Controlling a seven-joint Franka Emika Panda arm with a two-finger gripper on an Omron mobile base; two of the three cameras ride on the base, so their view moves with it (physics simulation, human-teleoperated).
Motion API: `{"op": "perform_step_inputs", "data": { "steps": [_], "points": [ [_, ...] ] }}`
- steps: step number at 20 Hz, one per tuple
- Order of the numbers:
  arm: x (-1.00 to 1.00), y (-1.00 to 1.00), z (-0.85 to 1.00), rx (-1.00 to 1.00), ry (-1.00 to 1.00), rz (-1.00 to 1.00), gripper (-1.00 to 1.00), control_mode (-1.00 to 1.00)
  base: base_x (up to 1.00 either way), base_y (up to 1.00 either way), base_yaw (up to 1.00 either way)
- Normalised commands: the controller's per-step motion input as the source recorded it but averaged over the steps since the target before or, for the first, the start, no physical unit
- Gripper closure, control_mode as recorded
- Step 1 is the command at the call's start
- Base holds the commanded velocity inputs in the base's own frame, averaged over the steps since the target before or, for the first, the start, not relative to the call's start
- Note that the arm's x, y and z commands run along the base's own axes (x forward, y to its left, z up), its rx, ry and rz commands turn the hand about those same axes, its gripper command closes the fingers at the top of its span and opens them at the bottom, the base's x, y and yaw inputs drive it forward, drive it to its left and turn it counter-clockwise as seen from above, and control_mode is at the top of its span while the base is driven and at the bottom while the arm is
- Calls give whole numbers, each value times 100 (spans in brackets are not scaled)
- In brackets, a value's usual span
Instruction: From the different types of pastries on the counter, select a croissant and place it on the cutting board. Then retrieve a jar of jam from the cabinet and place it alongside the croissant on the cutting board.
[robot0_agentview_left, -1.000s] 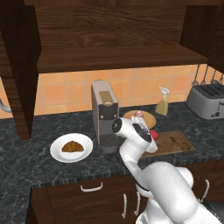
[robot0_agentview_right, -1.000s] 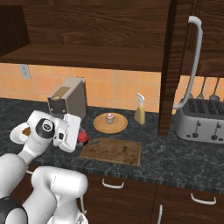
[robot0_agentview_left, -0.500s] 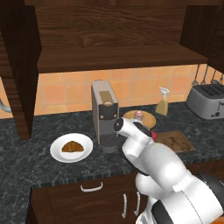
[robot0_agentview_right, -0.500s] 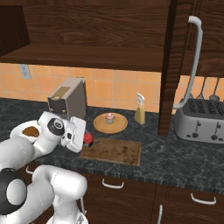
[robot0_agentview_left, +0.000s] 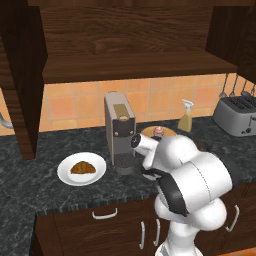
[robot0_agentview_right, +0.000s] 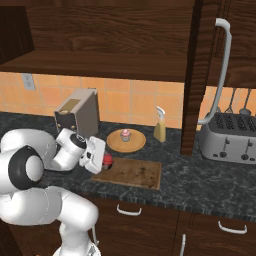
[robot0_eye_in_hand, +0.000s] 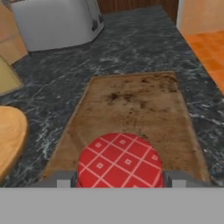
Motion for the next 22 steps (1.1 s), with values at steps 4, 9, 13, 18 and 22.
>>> {"op": "perform_step_inputs", "data": {
  "steps": [4,9,13,18,22],
  "points": [
    [35,0,-50,0,0,-8,100,-100,0,0,0],
    [0,0,-67,0,0,-10,100,-100,0,0,0],
    [0,1,-58,0,-1,-9,100,-100,0,0,0],
    [0,10,-37,0,-3,-5,-100,-100,0,0,0],
    [0,4,-4,1,0,0,-100,-100,0,0,0]
  ]
}}
